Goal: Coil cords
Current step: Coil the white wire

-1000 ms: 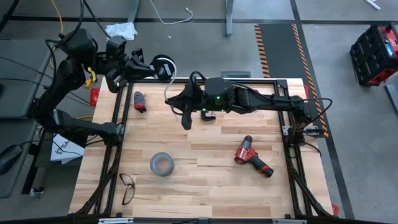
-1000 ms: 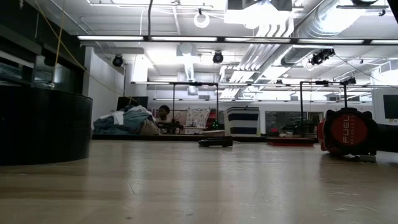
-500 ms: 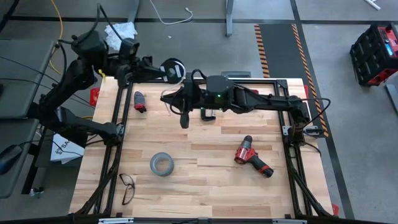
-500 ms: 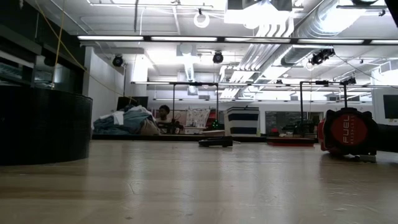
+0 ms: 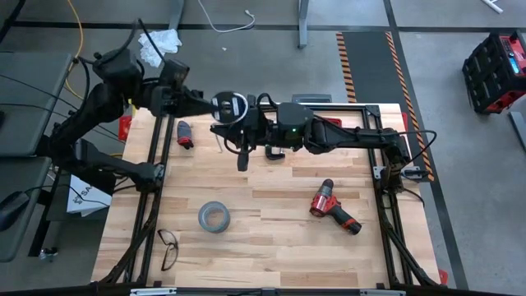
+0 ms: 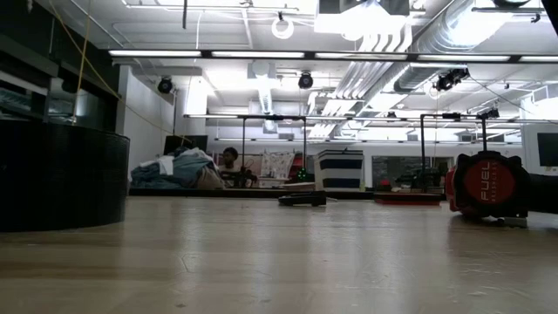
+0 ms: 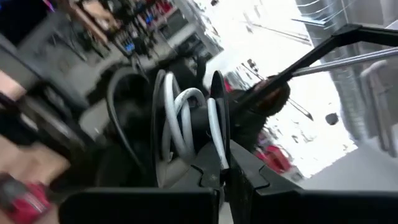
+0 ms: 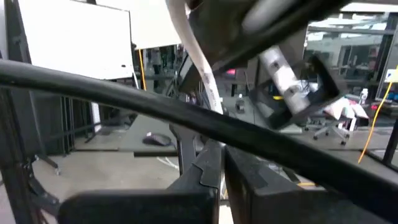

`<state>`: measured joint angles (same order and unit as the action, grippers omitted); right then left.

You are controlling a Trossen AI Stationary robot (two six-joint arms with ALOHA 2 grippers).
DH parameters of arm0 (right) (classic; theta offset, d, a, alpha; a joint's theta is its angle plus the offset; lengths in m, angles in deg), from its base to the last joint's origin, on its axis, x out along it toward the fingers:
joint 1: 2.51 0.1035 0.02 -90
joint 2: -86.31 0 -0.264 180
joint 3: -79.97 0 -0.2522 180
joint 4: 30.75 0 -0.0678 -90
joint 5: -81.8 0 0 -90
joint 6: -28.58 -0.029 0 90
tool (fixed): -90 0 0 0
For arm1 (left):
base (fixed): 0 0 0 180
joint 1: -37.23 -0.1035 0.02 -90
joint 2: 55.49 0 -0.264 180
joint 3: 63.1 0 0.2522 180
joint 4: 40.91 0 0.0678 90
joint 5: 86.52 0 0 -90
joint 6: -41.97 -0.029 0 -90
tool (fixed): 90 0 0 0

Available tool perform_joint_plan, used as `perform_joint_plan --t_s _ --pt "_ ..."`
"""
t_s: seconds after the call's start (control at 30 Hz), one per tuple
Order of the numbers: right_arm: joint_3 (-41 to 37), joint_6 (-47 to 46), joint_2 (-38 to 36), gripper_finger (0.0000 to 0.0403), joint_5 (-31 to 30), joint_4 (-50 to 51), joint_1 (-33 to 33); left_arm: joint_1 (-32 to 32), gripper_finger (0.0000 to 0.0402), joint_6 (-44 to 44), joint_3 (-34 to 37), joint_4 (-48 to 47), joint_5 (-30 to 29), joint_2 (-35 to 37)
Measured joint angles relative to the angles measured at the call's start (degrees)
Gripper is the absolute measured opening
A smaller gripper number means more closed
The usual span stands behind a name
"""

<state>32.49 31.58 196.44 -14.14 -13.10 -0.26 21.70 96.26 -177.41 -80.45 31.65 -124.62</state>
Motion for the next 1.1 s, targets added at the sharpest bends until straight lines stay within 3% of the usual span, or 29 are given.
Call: perform_joint_plan --t_s 0.3,0.57,1.1 --pt "0.0 0.1 0.0 0.0000 0.2 -2.3 0.2 5.9 0.0001 5.8 0.0 -0.1 -1.0 0.0" --pt "0.0 1.2 0.0 0.0000 0.8 -4.3 -0.4 8.9 0.0001 10.6 0.0 -1.1 3.0 0.0" --pt "0.0 4.9 0.0 0.0000 3.8 0.9 -4.4 9.4 0.0001 8.0 0.0 -25.4 1.8 3.2"
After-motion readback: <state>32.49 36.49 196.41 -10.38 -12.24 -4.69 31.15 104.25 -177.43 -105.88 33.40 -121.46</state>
